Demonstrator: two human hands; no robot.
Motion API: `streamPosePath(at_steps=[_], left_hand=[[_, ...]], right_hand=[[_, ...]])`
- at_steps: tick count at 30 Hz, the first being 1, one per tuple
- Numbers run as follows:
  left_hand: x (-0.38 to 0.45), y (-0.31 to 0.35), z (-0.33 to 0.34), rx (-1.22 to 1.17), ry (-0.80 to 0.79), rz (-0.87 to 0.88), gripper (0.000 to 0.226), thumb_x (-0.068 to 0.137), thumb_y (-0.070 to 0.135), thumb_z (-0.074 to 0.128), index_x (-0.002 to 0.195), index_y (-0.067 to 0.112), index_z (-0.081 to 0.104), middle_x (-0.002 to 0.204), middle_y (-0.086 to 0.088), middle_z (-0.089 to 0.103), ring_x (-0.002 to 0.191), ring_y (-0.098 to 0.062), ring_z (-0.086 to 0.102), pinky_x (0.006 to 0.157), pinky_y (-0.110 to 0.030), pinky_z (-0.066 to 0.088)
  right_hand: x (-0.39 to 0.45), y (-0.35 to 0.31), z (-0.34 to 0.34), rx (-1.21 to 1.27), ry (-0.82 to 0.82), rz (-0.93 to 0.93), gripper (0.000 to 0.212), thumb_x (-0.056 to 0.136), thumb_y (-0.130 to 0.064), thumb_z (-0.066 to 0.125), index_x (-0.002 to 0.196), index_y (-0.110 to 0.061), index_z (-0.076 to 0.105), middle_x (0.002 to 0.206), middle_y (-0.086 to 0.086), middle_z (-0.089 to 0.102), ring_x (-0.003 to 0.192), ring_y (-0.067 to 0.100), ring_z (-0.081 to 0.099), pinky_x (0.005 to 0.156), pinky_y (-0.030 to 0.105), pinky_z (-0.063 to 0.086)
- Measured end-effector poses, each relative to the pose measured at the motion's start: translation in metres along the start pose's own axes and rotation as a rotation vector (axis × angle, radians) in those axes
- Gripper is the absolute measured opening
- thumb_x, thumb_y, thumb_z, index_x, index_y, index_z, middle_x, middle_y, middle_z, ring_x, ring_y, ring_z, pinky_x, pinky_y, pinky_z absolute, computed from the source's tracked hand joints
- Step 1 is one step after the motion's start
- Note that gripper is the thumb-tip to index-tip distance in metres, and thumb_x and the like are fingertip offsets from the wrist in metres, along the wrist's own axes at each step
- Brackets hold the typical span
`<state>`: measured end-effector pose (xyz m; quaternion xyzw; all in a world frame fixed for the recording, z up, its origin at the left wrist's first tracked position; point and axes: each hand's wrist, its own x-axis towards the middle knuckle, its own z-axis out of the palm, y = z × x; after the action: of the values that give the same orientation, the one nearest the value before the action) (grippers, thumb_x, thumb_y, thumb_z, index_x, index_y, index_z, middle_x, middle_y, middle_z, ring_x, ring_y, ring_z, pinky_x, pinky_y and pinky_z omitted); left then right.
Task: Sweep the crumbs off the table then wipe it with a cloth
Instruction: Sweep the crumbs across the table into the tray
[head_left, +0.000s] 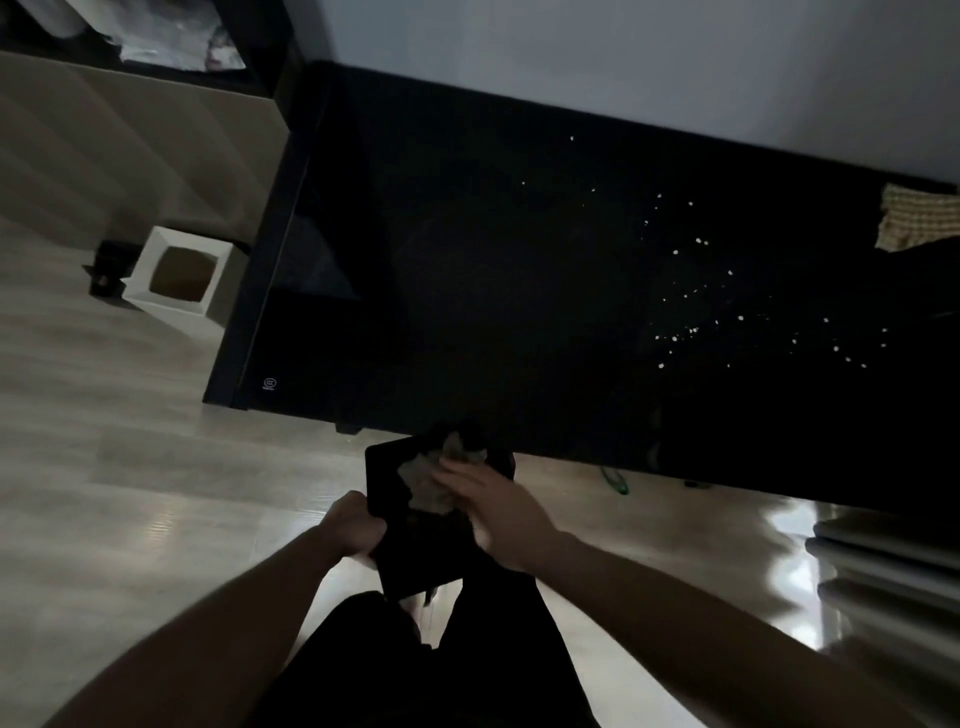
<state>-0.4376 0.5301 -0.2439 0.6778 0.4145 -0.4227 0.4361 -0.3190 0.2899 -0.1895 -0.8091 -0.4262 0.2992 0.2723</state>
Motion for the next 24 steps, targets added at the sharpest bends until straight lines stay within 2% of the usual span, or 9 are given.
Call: streamPosePath(at_steps=[3,5,8,12,14,16,20,22,24], left_hand=[[-0.018,0.014,-0.004,-0.028,0.030,-0.014,0.040,0.059,0.011,0.048,0.087,-0.008,0.070,0.079,-0.024,0.075,0.072,-0.039,0.076,0.071,-0.052,0.064],[-0.032,0.024,-0.005,-0.025,0.058,-0.013,0.027,0.068,0.007,0.053,0.086,-0.008,0.069,0.081,-0.021,0.074,0.080,-0.037,0.075,0.071,-0.042,0.064],[-0.036,0.027,-0.004,-0.036,0.101,-0.021,0.007,0.075,0.003,0.058,0.075,0.001,0.064,0.076,-0.015,0.067,0.090,-0.038,0.074,0.065,-0.033,0.051],[-0.035,0.029,-0.005,-0.068,0.101,-0.051,0.015,0.076,0.005,0.059,0.085,-0.004,0.067,0.080,-0.015,0.069,0.086,-0.034,0.073,0.066,-0.032,0.053],[-0.032,0.029,-0.006,-0.099,0.090,-0.060,0.028,0.069,0.010,0.057,0.089,-0.007,0.069,0.082,-0.018,0.074,0.081,-0.034,0.074,0.072,-0.039,0.061],[-0.030,0.031,-0.006,-0.090,0.103,-0.068,0.027,0.072,0.009,0.058,0.091,-0.007,0.070,0.084,-0.020,0.074,0.085,-0.035,0.074,0.072,-0.038,0.060],[-0.028,0.034,-0.002,-0.042,0.145,-0.093,0.007,0.081,0.008,0.060,0.076,0.004,0.063,0.080,-0.017,0.069,0.081,-0.032,0.070,0.058,-0.028,0.044],[-0.024,0.033,-0.001,-0.006,0.148,-0.100,0.011,0.080,0.013,0.062,0.069,0.009,0.061,0.081,-0.018,0.072,0.083,-0.031,0.072,0.056,-0.026,0.044],[-0.022,0.035,-0.001,0.034,0.127,-0.098,0.016,0.079,0.014,0.062,0.063,0.012,0.058,0.070,-0.009,0.068,0.072,-0.025,0.068,0.052,-0.023,0.043]], right_hand=[[-0.004,-0.015,0.000,0.140,0.009,0.028,0.059,0.100,-0.008,0.054,0.156,-0.025,0.045,0.164,-0.005,0.040,0.153,0.013,0.033,0.126,0.034,0.027],[0.006,-0.016,-0.012,0.227,0.131,0.103,0.053,0.103,-0.008,0.050,0.153,-0.026,0.049,0.159,-0.006,0.048,0.149,0.010,0.040,0.124,0.034,0.031],[0.032,-0.003,-0.054,0.287,0.315,0.211,0.045,0.106,-0.014,0.046,0.150,-0.020,0.053,0.151,-0.004,0.057,0.139,0.007,0.051,0.119,0.032,0.039],[0.076,0.028,-0.133,0.273,0.477,0.290,0.043,0.107,-0.014,0.048,0.150,-0.012,0.052,0.148,0.003,0.059,0.134,0.005,0.051,0.116,0.023,0.039],[0.101,0.051,-0.170,0.251,0.549,0.370,0.045,0.107,-0.014,0.049,0.152,-0.014,0.049,0.148,0.004,0.059,0.132,0.003,0.050,0.113,0.020,0.037],[0.126,0.078,-0.206,0.213,0.619,0.428,0.046,0.107,-0.014,0.049,0.153,-0.017,0.049,0.149,0.003,0.058,0.133,0.006,0.051,0.115,0.023,0.036],[0.174,0.133,-0.260,0.052,0.719,0.522,0.049,0.106,-0.015,0.045,0.155,-0.025,0.045,0.159,-0.001,0.047,0.147,0.016,0.043,0.125,0.035,0.029],[0.195,0.162,-0.276,-0.024,0.749,0.600,0.051,0.107,-0.013,0.041,0.157,-0.022,0.042,0.165,0.003,0.038,0.153,0.023,0.034,0.128,0.039,0.023],[0.214,0.185,-0.281,-0.064,0.716,0.708,0.053,0.107,-0.013,0.038,0.160,-0.020,0.036,0.167,0.010,0.032,0.155,0.029,0.027,0.129,0.044,0.017]])
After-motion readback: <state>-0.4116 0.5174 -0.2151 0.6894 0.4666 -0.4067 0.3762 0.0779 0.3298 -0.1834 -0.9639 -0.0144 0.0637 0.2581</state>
